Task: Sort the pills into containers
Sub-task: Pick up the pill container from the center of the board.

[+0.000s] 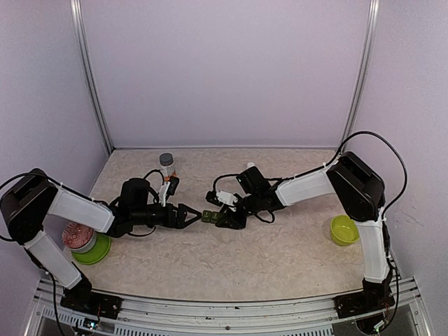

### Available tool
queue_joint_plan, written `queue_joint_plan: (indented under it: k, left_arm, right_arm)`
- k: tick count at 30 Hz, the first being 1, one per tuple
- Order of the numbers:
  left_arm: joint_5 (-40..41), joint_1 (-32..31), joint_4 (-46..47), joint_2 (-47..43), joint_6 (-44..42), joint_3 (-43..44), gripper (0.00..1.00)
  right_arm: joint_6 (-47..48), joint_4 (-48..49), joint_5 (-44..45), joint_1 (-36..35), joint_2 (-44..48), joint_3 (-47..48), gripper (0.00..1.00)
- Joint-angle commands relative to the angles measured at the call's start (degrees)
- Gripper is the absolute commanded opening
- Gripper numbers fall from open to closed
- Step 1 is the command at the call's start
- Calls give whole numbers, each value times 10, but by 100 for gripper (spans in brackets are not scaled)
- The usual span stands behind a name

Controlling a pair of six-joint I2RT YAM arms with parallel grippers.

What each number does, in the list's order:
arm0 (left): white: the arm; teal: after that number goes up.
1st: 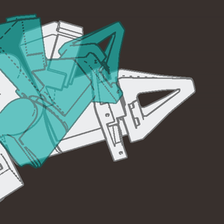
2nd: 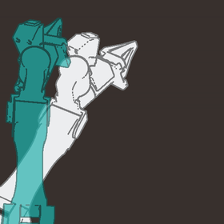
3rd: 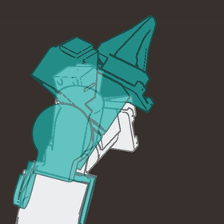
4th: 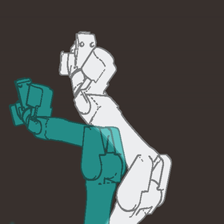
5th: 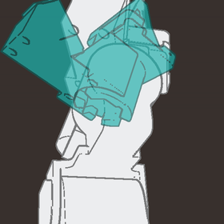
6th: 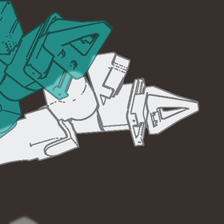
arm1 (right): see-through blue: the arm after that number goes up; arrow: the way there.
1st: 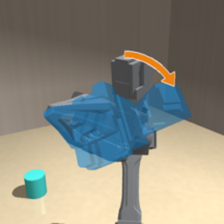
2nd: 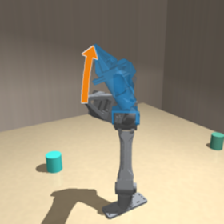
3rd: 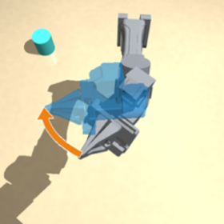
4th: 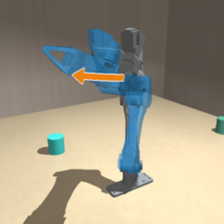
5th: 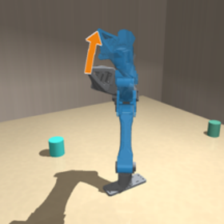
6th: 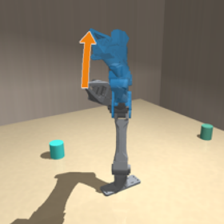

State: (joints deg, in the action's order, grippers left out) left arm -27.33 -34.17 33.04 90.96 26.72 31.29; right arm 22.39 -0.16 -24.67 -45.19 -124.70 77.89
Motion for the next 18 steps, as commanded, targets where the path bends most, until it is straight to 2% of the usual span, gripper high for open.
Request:
queue_joint_plan:
  k: [1,4,12,18]
  left_arm:
    - [-15,-2,12,6,0,18,99]
    - [-20,-2,6,5,2,27,99]
    - [-36,-10,-37,3,37,64,99]
    - [-96,-13,15,13,84,69,99]
  right_arm:
    - [-14,12,-14,4,25,-30,30]
    - [-27,20,-10,3,56,-47,27]
    - [-33,68,65,-34,169,-125,28]
    - [-30,104,119,-69,224,-174,29]
